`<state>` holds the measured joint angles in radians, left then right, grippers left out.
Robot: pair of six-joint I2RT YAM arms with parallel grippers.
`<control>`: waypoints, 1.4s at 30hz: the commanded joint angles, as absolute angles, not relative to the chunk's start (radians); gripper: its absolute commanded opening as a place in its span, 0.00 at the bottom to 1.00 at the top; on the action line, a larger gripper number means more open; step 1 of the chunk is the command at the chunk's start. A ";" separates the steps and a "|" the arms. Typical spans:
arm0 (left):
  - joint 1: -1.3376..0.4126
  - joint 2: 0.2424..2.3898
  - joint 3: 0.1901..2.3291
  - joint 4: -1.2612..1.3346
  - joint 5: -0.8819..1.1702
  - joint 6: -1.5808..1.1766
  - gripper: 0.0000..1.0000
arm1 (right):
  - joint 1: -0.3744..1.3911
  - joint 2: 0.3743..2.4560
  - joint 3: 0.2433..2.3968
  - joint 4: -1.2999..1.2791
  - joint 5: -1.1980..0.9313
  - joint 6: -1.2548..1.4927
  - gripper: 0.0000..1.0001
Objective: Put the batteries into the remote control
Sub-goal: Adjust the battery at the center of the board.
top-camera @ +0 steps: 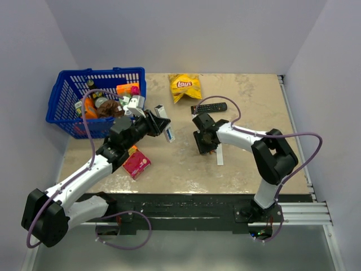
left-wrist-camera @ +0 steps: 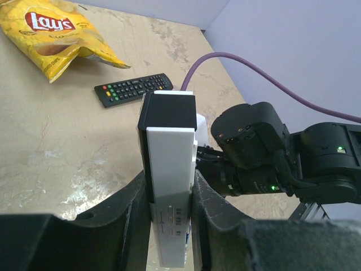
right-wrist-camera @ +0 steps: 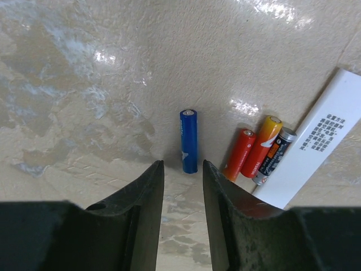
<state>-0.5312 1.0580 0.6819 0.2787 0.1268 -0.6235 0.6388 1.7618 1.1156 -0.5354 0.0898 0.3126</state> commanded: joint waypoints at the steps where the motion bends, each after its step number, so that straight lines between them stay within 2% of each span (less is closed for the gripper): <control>1: -0.532 1.043 0.701 0.319 0.143 -0.601 0.00 | 0.647 1.781 1.137 -0.537 0.120 0.304 0.36; 13: -0.532 1.045 0.704 0.307 0.140 -0.600 0.00 | 0.666 1.761 1.095 -0.548 0.153 0.330 0.11; 20: -0.534 1.058 0.713 0.302 0.143 -0.592 0.00 | 0.698 1.697 1.034 -0.606 0.140 0.341 0.07; 27: -0.534 1.071 0.723 0.305 0.135 -0.583 0.00 | 0.719 1.729 1.029 -0.635 0.150 0.301 0.14; 33: -0.534 1.057 0.721 0.296 0.121 -0.566 0.00 | 0.727 1.741 1.052 -0.658 0.170 0.269 0.28; 39: -0.534 1.039 0.715 0.282 0.106 -0.560 0.00 | 0.726 1.766 1.107 -0.710 0.251 0.236 0.37; 42: -0.534 1.031 0.712 0.279 0.098 -0.558 0.00 | 0.727 1.764 1.114 -0.719 0.255 0.233 0.38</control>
<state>-0.5312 1.0687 0.6823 0.2501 0.1215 -0.5827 0.7227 1.7527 1.0786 -0.6720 0.1978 0.2573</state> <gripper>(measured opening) 0.331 0.375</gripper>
